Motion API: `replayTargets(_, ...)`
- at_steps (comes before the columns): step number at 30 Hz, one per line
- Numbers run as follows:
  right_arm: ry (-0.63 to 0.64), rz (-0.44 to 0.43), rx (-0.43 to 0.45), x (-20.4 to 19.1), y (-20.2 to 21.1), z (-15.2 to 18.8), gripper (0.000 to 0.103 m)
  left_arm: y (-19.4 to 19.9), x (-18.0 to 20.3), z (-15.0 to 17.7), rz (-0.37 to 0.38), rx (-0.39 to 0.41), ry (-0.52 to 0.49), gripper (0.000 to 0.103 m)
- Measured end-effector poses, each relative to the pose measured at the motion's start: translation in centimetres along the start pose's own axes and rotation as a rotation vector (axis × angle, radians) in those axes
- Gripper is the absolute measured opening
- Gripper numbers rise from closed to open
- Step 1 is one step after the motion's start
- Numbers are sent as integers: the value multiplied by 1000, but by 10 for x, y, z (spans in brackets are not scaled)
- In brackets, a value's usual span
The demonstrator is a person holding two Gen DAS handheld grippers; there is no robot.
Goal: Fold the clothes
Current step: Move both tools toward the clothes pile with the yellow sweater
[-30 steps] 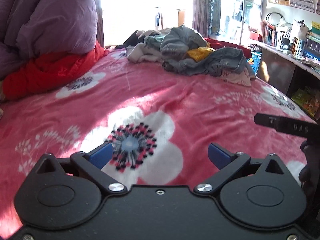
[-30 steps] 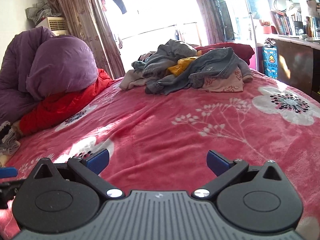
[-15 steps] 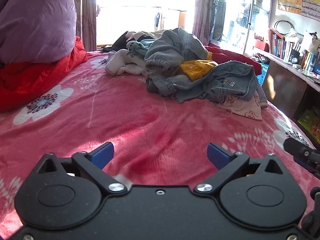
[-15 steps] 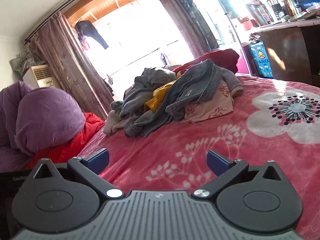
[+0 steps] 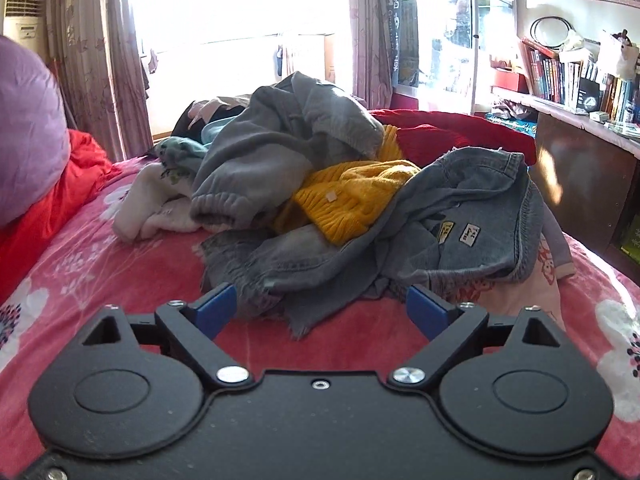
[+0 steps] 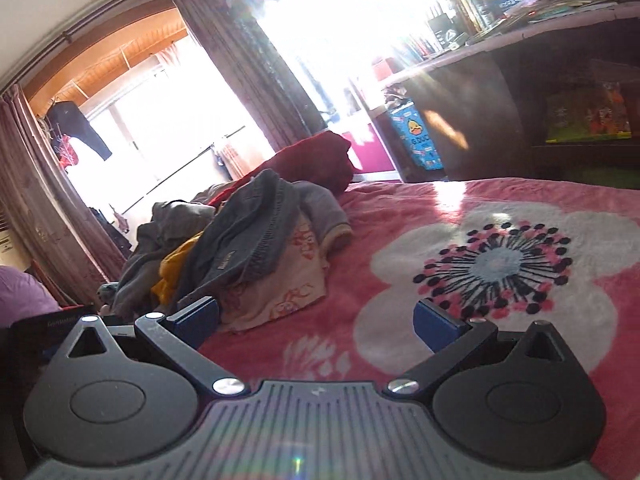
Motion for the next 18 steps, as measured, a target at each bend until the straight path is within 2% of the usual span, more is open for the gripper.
replayTargets(3, 19, 10, -14, 2, -7, 3, 103, -31, 9, -15, 14, 9, -1, 85)
replayTargets(7, 38, 24, -37, 0, -14, 9, 103, -65, 14, -32, 49, 0, 58, 70)
replayTargets(11, 50, 45, -53, -2, -22, 15, 103, -90, 17, -45, 40, -9, 85, 70)
replayTargets(12, 53, 47, -55, -2, -23, 15, 103, -96, 19, -46, 46, -19, 88, 67)
replayTargets(15, 62, 51, -60, -3, -25, 15, 103, -108, 23, -43, 76, -77, 104, 17)
replayTargets(16, 65, 53, -62, -4, -26, 15, 103, -105, 23, -44, 79, -72, 111, 11)
replayTargets(18, 71, 56, -66, -4, -27, 15, 103, -92, 24, -51, 95, -52, 102, 6)
Point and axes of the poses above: each gripper's, at about its wrist camera, not at the fingertips, and y roughly against the way its jaws point, x to its right, z to its underside, the point moved 10 cm from there along -y, roughly the way its jaws point, and after that the axes turned 3 degrees about y, right-handed, at the moved point
